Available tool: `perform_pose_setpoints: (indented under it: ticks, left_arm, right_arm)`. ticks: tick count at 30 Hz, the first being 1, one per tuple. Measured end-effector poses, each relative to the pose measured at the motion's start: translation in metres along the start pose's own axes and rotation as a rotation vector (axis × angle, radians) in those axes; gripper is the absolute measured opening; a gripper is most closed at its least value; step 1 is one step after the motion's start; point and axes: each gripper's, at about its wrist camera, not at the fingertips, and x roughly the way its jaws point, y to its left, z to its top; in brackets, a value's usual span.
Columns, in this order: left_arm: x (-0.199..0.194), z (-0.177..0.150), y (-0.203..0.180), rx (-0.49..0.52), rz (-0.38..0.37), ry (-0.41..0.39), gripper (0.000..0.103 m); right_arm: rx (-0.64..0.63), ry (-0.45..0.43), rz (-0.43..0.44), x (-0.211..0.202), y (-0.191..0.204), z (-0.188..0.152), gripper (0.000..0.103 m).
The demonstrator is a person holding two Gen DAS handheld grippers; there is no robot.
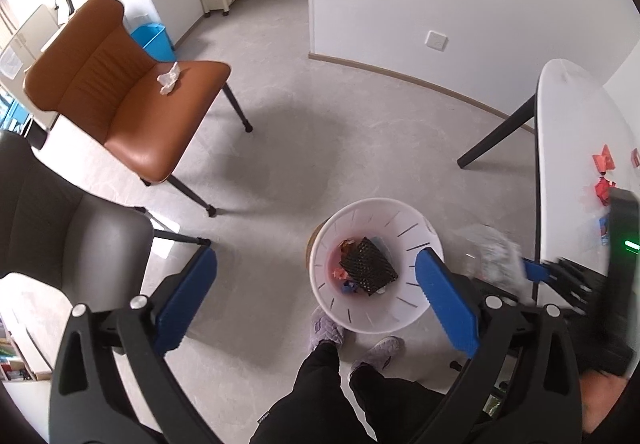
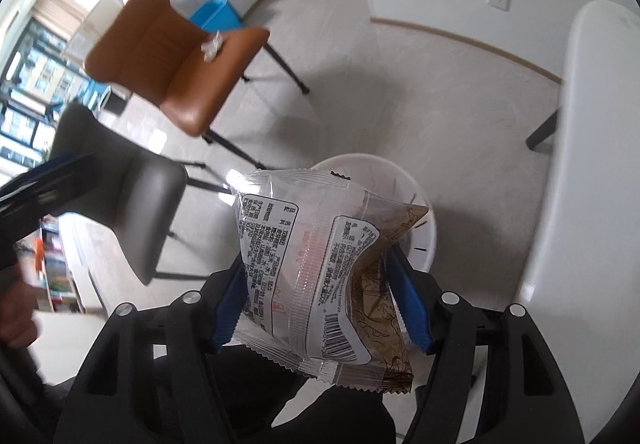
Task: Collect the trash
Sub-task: 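Carry the foam net and snack bag over the white bin and open both tools, then move both tools back over the table toward the blue box and bottle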
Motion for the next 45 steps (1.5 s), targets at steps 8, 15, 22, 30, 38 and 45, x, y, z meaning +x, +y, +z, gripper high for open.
perform_pose_setpoints:
  ticks: [8, 15, 22, 30, 38, 45]
  left_arm:
    - [-0.004, -0.002, 0.021, -0.015, 0.009, -0.007, 0.095]
    - [-0.024, 0.014, 0.03, 0.008, -0.046, -0.092, 0.095]
    - [-0.043, 0.029, 0.005, 0.167, -0.095, -0.177, 0.095]
    - [-0.052, 0.032, -0.085, 0.43, -0.265, -0.163, 0.095]
    - [-0.051, 0.005, -0.203, 0.705, -0.409, -0.116, 0.095]
    - [-0.037, -0.022, -0.324, 0.925, -0.492, -0.075, 0.095]
  right_arm:
    - [-0.118, 0.123, -0.084, 0.06, 0.026, 0.008, 0.095]
    - [-0.021, -0.047, -0.049, -0.002, 0.03, 0.009, 0.1]
    - [0.192, -0.315, -0.163, -0.111, -0.003, -0.025, 0.1]
    - [0.49, -0.412, -0.319, -0.169, -0.073, -0.104, 0.1]
    - [0.699, -0.449, -0.382, -0.197, -0.131, -0.169, 0.1]
    - [0.799, -0.474, -0.427, -0.225, -0.188, -0.202, 0.1]
